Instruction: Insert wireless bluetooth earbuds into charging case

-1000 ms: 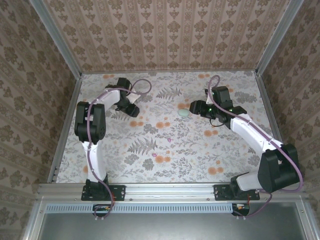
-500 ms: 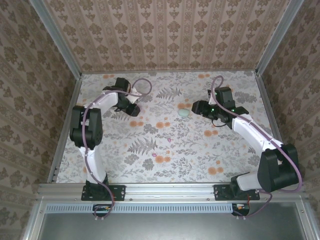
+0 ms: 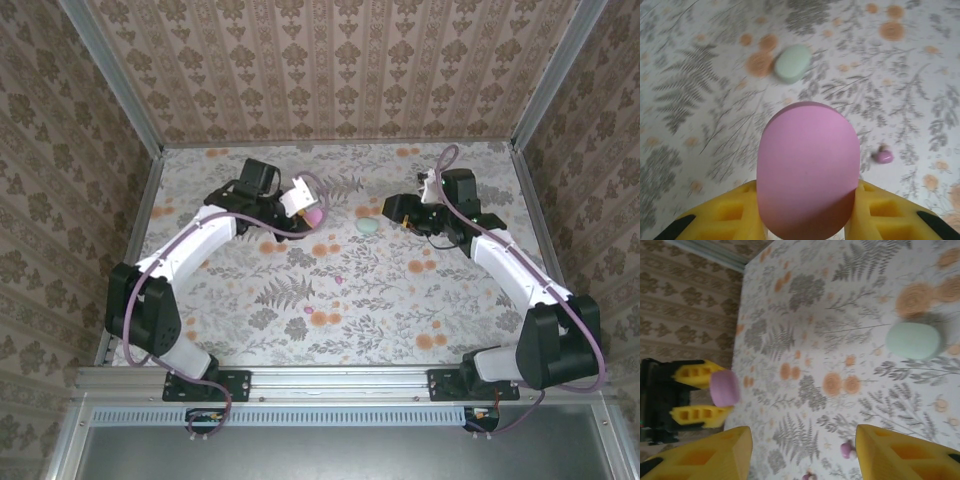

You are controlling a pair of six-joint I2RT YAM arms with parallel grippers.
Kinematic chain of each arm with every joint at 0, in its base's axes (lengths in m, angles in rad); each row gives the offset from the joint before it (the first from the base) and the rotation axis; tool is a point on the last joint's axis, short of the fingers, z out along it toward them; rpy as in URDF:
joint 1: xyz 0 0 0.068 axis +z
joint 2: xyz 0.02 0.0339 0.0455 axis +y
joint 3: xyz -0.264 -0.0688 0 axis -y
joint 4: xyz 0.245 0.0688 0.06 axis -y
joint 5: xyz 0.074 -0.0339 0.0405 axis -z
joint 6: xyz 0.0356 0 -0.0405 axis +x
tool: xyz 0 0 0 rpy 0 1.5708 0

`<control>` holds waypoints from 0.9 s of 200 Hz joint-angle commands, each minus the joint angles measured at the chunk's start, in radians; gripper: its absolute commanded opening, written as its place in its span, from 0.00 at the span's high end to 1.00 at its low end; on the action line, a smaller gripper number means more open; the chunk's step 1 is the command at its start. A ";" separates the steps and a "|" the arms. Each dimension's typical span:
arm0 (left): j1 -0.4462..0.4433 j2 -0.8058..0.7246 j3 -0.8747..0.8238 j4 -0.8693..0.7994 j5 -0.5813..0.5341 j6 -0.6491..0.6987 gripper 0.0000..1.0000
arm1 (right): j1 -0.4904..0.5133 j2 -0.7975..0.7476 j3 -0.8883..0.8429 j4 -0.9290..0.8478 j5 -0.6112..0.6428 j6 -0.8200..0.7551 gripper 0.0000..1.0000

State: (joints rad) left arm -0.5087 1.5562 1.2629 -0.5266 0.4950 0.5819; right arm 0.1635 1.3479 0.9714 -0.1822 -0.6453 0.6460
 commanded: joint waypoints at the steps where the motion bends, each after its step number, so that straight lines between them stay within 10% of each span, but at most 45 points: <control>1: -0.043 -0.034 -0.001 0.008 0.044 0.088 0.74 | 0.002 -0.012 0.047 0.029 -0.141 0.035 0.41; 180: -0.160 -0.043 0.049 -0.024 -0.012 0.101 0.74 | 0.204 0.206 0.177 -0.039 -0.226 0.030 0.41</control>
State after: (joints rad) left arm -0.6609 1.5471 1.2922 -0.5331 0.4854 0.6594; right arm 0.3496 1.5280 1.1046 -0.1890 -0.8463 0.6849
